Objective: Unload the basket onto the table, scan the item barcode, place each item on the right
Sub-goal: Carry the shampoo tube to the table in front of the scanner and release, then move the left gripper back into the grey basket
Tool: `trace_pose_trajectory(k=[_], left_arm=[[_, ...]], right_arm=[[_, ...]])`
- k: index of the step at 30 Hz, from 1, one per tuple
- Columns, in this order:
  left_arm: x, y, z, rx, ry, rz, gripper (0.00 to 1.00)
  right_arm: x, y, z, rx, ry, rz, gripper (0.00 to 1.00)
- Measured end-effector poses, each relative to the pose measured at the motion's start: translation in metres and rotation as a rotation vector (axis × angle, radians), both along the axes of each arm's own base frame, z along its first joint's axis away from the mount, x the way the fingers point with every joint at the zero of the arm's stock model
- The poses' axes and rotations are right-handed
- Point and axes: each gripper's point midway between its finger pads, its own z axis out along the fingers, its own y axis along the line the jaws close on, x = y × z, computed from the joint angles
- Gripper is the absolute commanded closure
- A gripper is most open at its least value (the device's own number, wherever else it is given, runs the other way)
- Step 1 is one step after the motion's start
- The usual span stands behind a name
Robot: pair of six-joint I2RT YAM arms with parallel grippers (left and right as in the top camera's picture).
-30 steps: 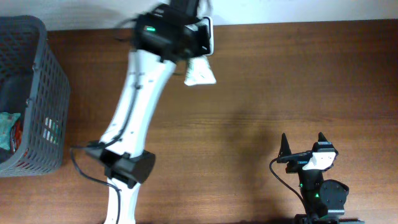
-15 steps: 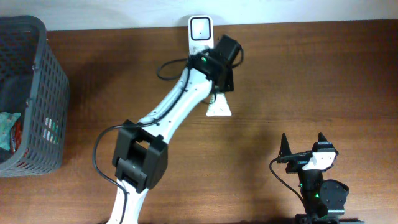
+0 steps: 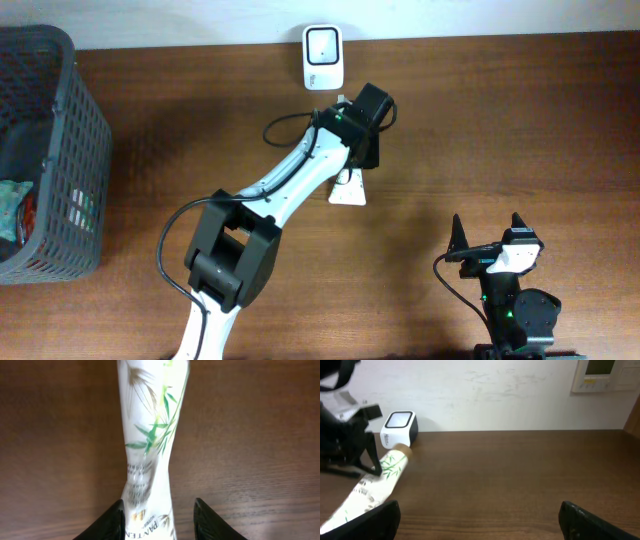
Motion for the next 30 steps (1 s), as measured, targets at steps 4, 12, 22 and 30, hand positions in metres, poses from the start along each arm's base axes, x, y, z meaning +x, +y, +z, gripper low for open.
trace_pose_trajectory(k=[4, 12, 22, 30], left_arm=[[0.026, 0.012, 0.052, -0.021, -0.074, -0.013, 0.53], [0.071, 0.137, 0.278, -0.151, -0.492, 0.156, 0.34], [0.02, 0.415, 0.381, 0.042, -0.737, 0.689, 0.02], [-0.039, 0.549, 0.374, 0.26, -0.684, 0.897, 0.01]], right_arm=[[0.0, 0.0, 0.0, 0.001, 0.0, 0.0, 0.01], [0.0, 0.0, 0.0, 0.0, 0.0, 0.0, 0.01], [0.0, 0.0, 0.0, 0.0, 0.0, 0.0, 0.01], [0.0, 0.0, 0.0, 0.0, 0.0, 0.0, 0.01]])
